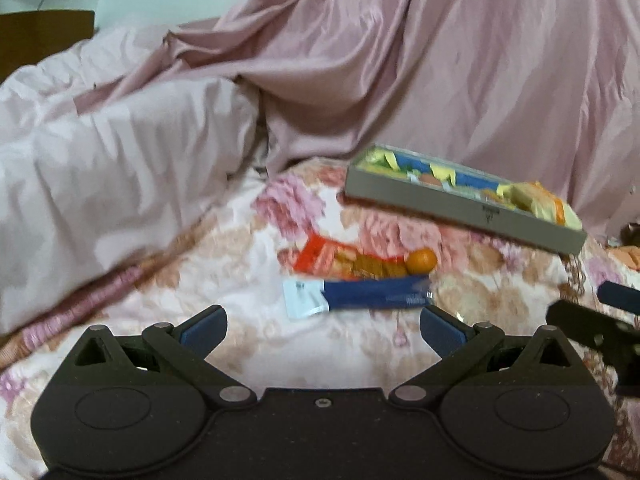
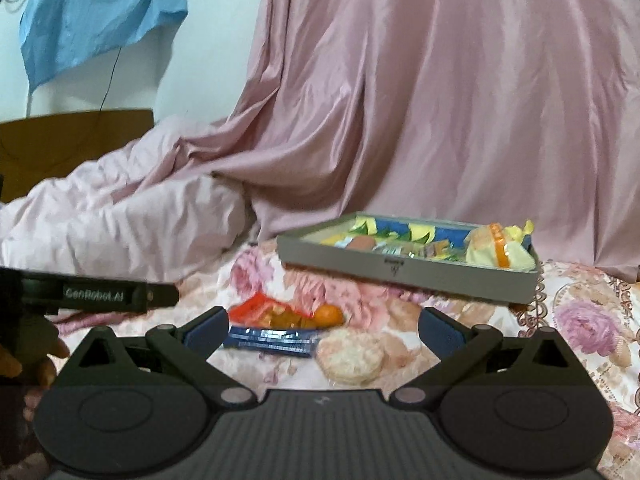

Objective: Organize snacks
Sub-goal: 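Move both tools back toward the blue bar and round bread beside the tray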

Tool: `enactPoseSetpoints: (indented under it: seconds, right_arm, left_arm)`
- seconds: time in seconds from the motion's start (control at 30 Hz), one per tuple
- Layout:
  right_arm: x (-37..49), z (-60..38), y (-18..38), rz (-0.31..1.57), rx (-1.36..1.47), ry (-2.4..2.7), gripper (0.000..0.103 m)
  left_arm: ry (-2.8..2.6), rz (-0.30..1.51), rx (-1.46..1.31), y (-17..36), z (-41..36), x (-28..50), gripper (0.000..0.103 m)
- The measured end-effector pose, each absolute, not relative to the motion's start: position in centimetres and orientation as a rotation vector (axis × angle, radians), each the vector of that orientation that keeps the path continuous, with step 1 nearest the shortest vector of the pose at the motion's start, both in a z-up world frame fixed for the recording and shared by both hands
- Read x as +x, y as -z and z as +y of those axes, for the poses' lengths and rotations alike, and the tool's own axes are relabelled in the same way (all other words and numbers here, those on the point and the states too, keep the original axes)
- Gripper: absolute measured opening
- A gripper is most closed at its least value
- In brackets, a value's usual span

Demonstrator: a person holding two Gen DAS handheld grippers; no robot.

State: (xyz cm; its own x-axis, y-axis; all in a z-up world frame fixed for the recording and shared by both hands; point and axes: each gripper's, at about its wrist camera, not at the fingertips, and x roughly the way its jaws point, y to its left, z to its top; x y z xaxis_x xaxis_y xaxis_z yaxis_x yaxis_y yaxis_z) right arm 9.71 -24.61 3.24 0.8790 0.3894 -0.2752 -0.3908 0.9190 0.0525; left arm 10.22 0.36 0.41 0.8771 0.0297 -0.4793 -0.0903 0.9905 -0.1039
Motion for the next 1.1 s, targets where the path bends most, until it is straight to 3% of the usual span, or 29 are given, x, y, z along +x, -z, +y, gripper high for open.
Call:
enactPoseSetpoints:
  seconds: [0.57, 1.1]
  right_arm:
    - [13.8, -22.8, -0.1, 0.522, 0.000, -0.376, 0.103]
    - [17.5, -21.9, 0.6, 0.575, -0.131, -0.419, 0.103]
  left_arm:
    - [-0.031, 0.533, -0.082, 2.9, 1.0, 13.2, 0.102]
    - [0.010, 0.520, -0.040, 3.3, 1.7, 16.6, 0.102]
